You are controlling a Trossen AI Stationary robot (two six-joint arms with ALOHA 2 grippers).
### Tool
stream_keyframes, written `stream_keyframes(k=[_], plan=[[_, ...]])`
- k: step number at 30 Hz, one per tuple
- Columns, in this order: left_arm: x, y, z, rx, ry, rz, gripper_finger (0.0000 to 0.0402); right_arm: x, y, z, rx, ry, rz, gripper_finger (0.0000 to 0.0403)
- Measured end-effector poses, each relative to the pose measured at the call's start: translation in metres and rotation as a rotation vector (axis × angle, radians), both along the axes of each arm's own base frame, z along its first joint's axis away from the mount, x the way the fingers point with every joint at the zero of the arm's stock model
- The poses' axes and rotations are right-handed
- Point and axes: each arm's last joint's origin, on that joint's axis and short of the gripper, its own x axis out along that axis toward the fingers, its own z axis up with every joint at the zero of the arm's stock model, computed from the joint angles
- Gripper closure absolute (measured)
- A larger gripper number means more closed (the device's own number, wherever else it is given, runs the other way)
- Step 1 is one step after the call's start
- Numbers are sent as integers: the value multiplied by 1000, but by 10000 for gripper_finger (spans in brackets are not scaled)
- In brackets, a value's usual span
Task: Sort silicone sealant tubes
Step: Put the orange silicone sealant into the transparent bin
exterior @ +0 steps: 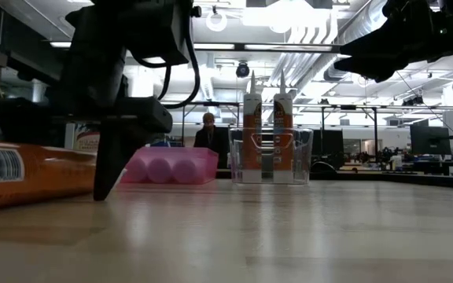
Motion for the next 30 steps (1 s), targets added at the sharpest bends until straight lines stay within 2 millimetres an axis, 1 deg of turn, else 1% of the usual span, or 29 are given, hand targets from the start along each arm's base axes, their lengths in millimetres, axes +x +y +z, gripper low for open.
stream_keyframes(k=[2,5,15,20,22,30], plan=[[0,0,0,-1,2,4,17,0,0,0,0,0,0,82],[0,0,0,-3,-1,8,40,0,0,0,0,0,0,82],[1,0,0,-6,-12,4,154,0,0,0,0,0,0,82],[1,-1,0,-18,-17,-54,200,0,0,0,0,0,0,82],[1,-1,0,-19,-19,-66,210,0,0,0,0,0,0,82],[1,-1,0,-16,-21,-72,212,0,0,0,0,0,0,82]])
